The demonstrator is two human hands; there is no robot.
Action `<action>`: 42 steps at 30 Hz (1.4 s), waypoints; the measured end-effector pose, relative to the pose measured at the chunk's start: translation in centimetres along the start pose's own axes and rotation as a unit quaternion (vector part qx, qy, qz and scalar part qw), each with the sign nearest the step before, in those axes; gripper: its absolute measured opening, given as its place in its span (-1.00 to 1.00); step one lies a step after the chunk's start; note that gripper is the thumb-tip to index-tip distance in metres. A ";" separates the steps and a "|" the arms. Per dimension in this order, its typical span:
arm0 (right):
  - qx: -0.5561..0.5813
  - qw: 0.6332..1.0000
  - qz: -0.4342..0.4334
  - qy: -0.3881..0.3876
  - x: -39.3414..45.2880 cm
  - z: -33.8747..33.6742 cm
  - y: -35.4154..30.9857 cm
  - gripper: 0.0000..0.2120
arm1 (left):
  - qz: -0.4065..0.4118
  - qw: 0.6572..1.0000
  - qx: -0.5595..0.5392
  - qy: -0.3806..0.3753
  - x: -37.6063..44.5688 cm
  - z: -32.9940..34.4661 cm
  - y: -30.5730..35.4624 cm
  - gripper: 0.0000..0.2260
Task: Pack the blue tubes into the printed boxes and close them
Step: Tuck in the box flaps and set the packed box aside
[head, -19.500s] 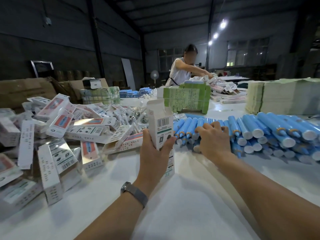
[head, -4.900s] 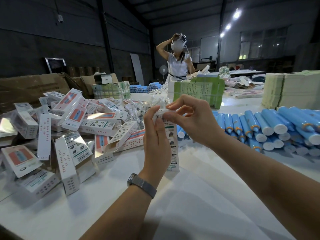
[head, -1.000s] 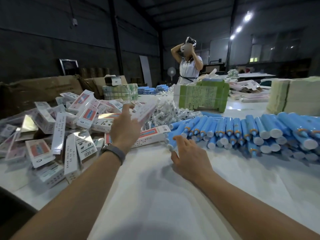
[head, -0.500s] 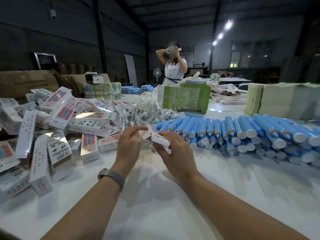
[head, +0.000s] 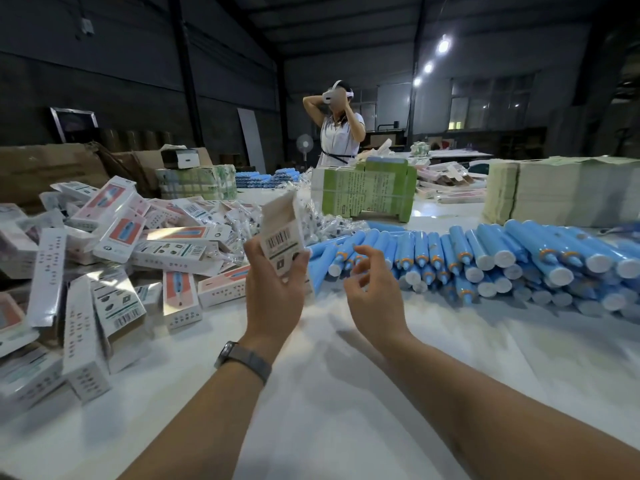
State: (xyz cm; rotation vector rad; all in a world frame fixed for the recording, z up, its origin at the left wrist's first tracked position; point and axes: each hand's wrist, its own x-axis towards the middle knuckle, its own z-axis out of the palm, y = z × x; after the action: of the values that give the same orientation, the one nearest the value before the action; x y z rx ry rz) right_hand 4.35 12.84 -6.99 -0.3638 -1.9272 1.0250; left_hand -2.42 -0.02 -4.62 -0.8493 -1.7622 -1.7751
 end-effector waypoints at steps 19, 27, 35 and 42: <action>-0.525 0.844 -0.034 -0.105 6.3 -1.9 1.5 -0.74 | -0.025 0.992 -0.108 -0.063 -1.8 1.7 0.8 -0.79; -0.474 0.870 -0.135 -0.028 5.5 -2.5 1.2 -0.78 | -0.061 0.977 -0.174 -0.111 -1.8 1.3 0.7 -0.79; -0.202 0.956 -0.198 0.082 3.7 -6.8 -3.2 -0.86 | -0.031 0.988 -0.124 -0.089 -2.1 1.5 1.4 -0.80; -0.109 0.970 -0.199 0.088 2.2 -9.9 -7.0 -0.78 | 0.010 0.993 -0.065 -0.102 -2.4 1.7 1.4 -0.75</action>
State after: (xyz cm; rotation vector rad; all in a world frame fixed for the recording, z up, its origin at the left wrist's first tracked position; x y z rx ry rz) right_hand 12.22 14.99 2.25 -0.1707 -1.8554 0.5030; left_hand 0.41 1.43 -5.43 -1.1337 -1.7694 -1.8623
